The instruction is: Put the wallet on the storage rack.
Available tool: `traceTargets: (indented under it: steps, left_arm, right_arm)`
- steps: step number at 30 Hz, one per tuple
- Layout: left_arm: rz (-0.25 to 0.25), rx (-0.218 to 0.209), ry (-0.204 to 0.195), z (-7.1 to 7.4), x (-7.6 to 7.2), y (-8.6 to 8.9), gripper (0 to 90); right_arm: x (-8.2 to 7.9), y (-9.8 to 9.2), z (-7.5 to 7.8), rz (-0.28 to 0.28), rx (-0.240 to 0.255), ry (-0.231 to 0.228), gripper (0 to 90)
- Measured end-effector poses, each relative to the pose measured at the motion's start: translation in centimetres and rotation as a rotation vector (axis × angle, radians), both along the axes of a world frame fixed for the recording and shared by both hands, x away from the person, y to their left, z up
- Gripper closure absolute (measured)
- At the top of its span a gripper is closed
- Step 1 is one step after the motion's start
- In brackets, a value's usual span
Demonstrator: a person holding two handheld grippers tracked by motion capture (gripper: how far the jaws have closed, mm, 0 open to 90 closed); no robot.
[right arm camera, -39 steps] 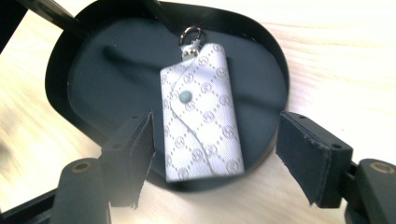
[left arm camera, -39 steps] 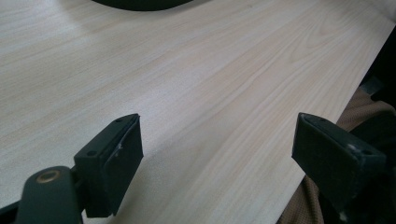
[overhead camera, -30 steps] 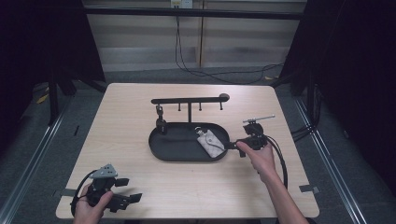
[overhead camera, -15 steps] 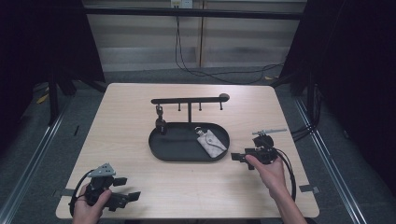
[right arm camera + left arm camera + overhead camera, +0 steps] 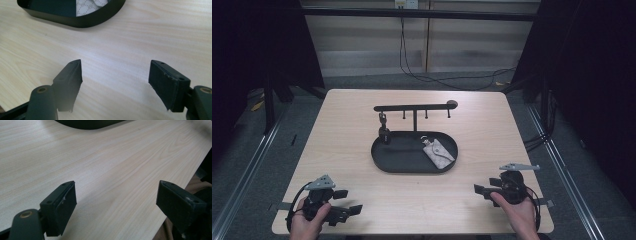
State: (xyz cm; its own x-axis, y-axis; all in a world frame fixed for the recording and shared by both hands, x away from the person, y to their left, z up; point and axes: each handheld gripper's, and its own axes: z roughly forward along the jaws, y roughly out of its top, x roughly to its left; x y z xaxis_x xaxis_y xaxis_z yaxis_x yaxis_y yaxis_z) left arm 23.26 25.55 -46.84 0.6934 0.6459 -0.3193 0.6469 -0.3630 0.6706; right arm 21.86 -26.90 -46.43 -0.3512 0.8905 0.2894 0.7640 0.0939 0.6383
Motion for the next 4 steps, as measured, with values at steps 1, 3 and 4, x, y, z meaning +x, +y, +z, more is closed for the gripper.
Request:
traceTargets:
  steps: [1,3,4]
  left_arm:
    - [-0.003,-0.001,0.000,0.02,0.00,0.02,16.4]
    - [-0.008,-0.007,-0.002,0.11,-0.04,0.01,16.4]
    - [-0.010,-0.014,0.000,0.14,-0.08,0.01,16.3]
  right_arm:
    - [-0.33,-0.17,-0.21,-0.002,-0.002,-0.015,26.5]
    - [-0.73,-0.52,-0.68,-0.013,-0.008,-0.039,25.3]
    - [-0.79,-0.70,-0.86,-0.020,-0.008,-0.043,24.3]
